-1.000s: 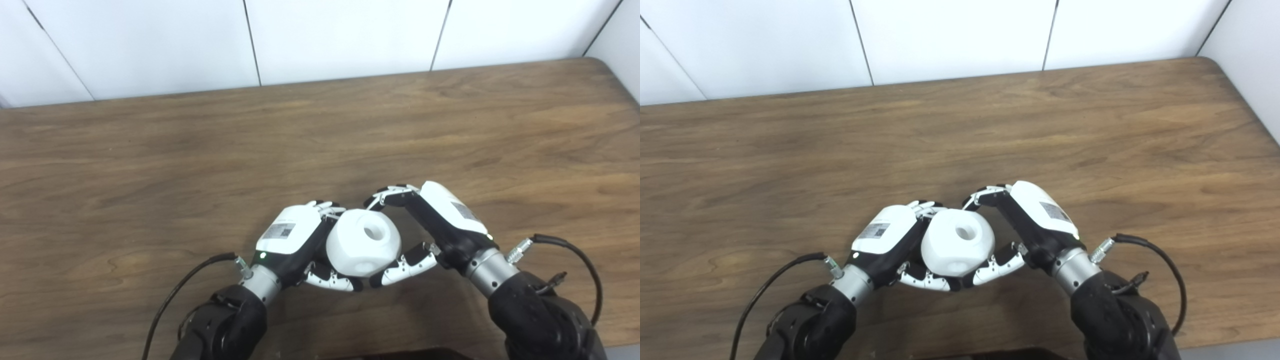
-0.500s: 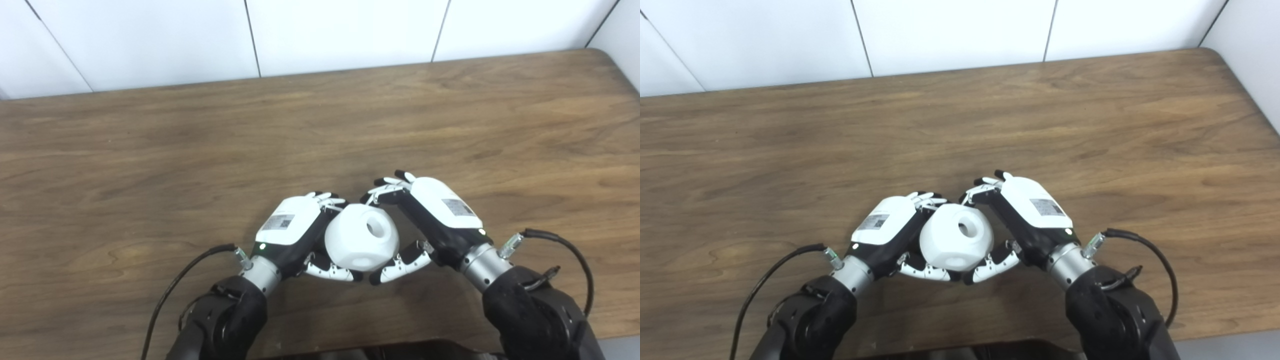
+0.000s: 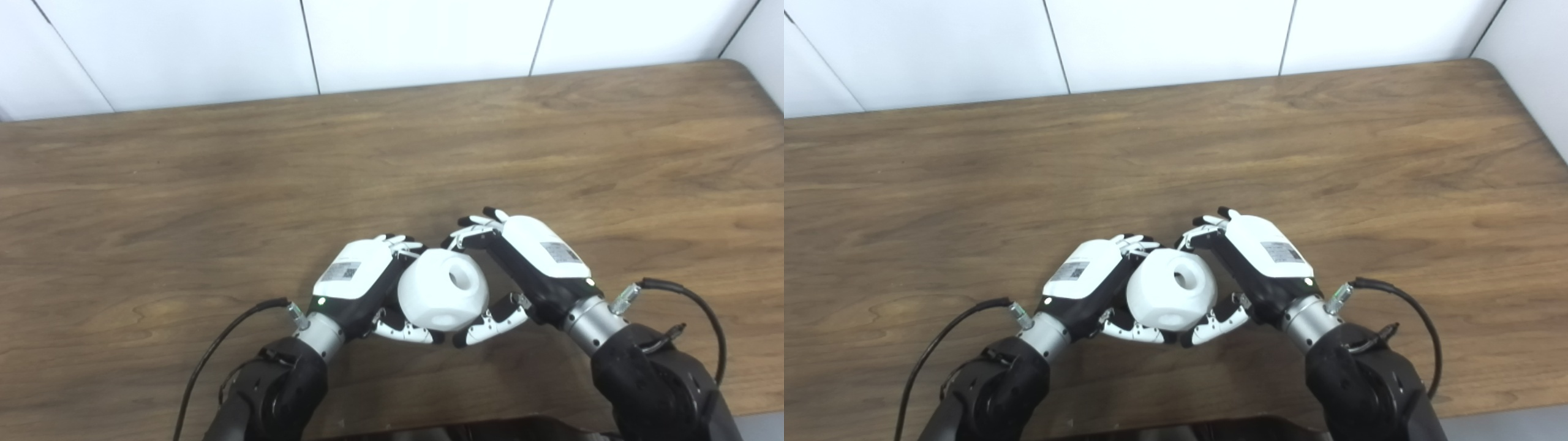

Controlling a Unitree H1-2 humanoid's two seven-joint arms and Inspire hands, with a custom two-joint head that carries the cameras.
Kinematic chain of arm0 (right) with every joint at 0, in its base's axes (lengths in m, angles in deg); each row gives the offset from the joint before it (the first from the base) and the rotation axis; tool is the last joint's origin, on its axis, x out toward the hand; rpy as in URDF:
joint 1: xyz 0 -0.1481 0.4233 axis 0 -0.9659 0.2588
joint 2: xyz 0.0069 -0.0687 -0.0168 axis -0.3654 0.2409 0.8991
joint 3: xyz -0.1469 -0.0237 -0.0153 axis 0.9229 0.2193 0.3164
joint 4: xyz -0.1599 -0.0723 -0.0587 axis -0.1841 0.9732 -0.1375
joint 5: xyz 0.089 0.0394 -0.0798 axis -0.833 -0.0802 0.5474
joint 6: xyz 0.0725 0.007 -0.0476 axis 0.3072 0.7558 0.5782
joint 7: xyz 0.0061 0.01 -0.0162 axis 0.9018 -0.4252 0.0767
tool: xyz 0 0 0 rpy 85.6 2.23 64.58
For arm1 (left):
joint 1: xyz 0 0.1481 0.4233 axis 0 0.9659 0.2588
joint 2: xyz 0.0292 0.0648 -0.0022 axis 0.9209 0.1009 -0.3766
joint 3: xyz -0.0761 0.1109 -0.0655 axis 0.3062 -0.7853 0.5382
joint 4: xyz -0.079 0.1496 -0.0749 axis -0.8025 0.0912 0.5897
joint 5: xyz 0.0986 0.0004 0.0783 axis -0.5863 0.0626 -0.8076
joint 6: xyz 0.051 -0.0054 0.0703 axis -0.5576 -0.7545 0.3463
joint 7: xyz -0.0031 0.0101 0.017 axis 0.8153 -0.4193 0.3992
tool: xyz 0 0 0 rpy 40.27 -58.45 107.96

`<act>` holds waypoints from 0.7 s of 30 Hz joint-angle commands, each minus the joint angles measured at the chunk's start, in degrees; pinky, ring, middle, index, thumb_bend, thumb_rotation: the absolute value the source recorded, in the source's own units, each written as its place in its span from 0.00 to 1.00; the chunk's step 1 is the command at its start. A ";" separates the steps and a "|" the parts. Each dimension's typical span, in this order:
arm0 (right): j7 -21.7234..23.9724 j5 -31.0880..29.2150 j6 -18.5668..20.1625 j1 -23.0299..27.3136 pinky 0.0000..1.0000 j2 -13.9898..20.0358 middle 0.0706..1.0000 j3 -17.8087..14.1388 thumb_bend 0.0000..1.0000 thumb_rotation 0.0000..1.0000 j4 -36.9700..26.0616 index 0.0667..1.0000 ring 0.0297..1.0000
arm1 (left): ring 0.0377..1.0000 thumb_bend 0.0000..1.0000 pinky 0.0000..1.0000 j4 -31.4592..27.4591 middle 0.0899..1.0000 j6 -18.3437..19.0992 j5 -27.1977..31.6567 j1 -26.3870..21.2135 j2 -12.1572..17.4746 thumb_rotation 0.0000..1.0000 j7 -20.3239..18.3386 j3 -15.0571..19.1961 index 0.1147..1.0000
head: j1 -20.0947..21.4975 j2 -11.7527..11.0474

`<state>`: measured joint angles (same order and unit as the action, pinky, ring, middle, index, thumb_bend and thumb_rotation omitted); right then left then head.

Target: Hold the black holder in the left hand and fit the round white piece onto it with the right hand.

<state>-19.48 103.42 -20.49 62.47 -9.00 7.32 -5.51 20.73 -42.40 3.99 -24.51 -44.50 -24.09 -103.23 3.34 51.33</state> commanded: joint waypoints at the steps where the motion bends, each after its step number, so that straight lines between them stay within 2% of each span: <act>1: 0.07 -1.51 -3.39 1.34 1.00 -0.39 0.74 1.28 0.52 0.14 0.01 0.45 0.90 | 0.91 0.51 0.93 1.15 0.83 1.24 0.33 -0.06 -0.69 0.05 -3.33 -1.31 0.42 | 0.01 -0.06; 10: -0.17 -1.56 -3.45 1.90 1.00 -0.31 0.74 1.11 0.52 0.14 0.56 0.45 0.90 | 0.89 0.51 0.90 0.97 0.81 2.76 -2.96 -0.66 -0.57 0.07 -4.60 -1.84 0.43 | -0.11 -0.14; 11: -0.27 -1.55 -3.48 1.98 1.00 -0.25 0.74 1.12 0.52 0.14 0.68 0.45 0.90 | 0.89 0.65 0.90 0.86 0.82 2.90 -3.09 -0.71 -0.51 0.15 -4.83 -1.82 0.57 | -0.11 -0.14; 13: -0.36 -1.41 -3.39 2.09 1.00 -0.21 0.74 1.14 0.52 0.14 0.81 0.45 0.90 | 0.89 0.73 0.90 0.59 0.82 3.10 -3.48 -0.82 -0.33 0.20 -5.45 -1.81 0.65 | -0.13 -0.18; 16: -0.39 -1.20 -3.51 2.28 1.00 0.05 0.74 1.17 0.52 0.14 1.00 0.45 0.90 | 0.89 0.79 0.90 -0.10 0.83 4.42 -5.63 -1.09 0.00 0.27 -8.03 -1.94 0.71 | -0.03 -0.14; 21: -0.38 -1.21 -3.52 2.37 1.00 0.26 0.74 1.23 0.52 0.14 1.19 0.45 0.90 | 0.91 0.83 0.91 -1.75 0.86 6.77 -9.21 -1.65 0.29 0.31 -13.82 -1.81 0.78 | 0.18 -0.16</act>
<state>-20.46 103.16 -21.10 63.87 -8.46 7.34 -4.05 18.06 -37.99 -4.40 -27.07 -44.76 -32.74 -103.88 3.52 51.15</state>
